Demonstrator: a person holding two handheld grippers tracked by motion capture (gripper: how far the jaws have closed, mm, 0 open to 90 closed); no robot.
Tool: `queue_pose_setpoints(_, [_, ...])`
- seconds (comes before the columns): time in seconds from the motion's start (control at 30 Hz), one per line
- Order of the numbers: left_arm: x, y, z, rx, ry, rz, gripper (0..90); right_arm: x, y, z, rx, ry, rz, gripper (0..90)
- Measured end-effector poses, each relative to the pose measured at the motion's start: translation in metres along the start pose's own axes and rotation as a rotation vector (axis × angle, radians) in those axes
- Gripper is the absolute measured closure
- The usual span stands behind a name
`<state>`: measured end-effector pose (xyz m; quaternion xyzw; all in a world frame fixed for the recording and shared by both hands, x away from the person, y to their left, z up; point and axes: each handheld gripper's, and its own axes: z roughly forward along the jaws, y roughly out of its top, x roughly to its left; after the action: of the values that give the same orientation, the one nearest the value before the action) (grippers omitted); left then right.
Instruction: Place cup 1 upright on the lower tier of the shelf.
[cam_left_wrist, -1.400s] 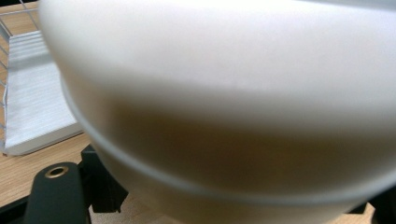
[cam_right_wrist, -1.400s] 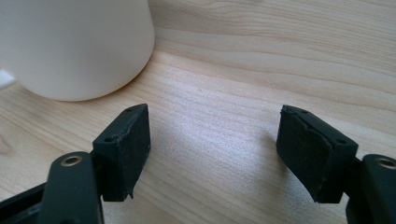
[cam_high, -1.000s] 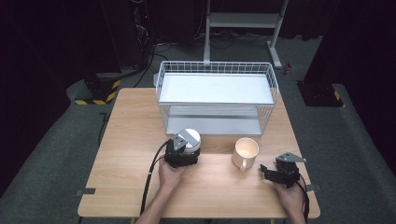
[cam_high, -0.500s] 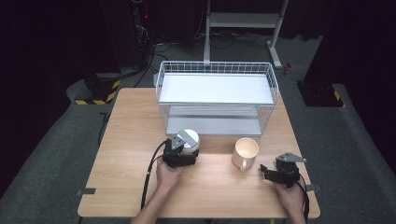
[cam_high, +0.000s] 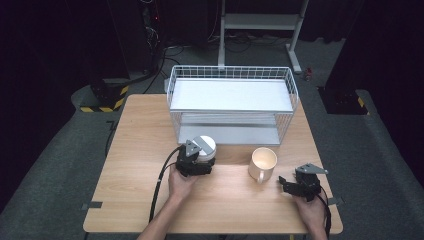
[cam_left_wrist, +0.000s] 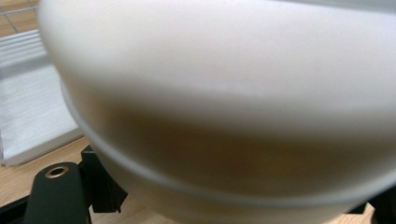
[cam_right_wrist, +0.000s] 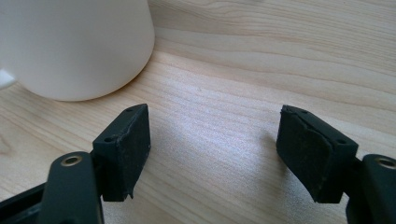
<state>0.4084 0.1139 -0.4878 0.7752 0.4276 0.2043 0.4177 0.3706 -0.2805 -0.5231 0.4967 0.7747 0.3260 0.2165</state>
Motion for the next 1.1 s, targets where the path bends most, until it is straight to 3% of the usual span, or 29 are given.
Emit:
queue_pose_setpoints(0.13, [0.004, 0.004, 0.001, -0.013, -0.01, -0.026, 19.0, 0.0, 0.0, 0.0, -0.001, 0.0, -0.002, 26.2])
queue_pose_setpoints(0.3, [0.009, 0.01, 0.005, -0.007, 0.001, -0.024, 19.0, 0.0, 0.0, 0.0, 0.0, 0.001, 0.0, 26.1])
queue_pose_setpoints(0.4, [0.012, 0.013, 0.006, -0.026, -0.005, -0.044, 19.0, 0.0, 0.0, 0.0, -0.001, 0.001, -0.002, 26.2])
queue_pose_setpoints(0.6, [0.019, 0.021, 0.011, -0.016, 0.008, -0.043, 19.0, 0.0, 0.0, 0.0, -0.001, 0.001, -0.002, 26.2])
queue_pose_setpoints(0.7, [0.022, 0.024, 0.012, -0.023, 0.009, -0.063, 19.0, 0.0, 0.0, 0.0, -0.001, 0.001, -0.002, 26.1])
queue_pose_setpoints(0.87, [0.026, 0.03, 0.017, -0.02, 0.031, -0.044, 19.0, 0.0, 0.0, 0.0, 0.001, 0.001, 0.001, 26.1])
queue_pose_setpoints(1.1, [0.031, 0.038, 0.027, -0.022, 0.05, -0.051, 19.1, 0.0, 0.0, 0.0, 0.001, 0.001, 0.001, 26.1])
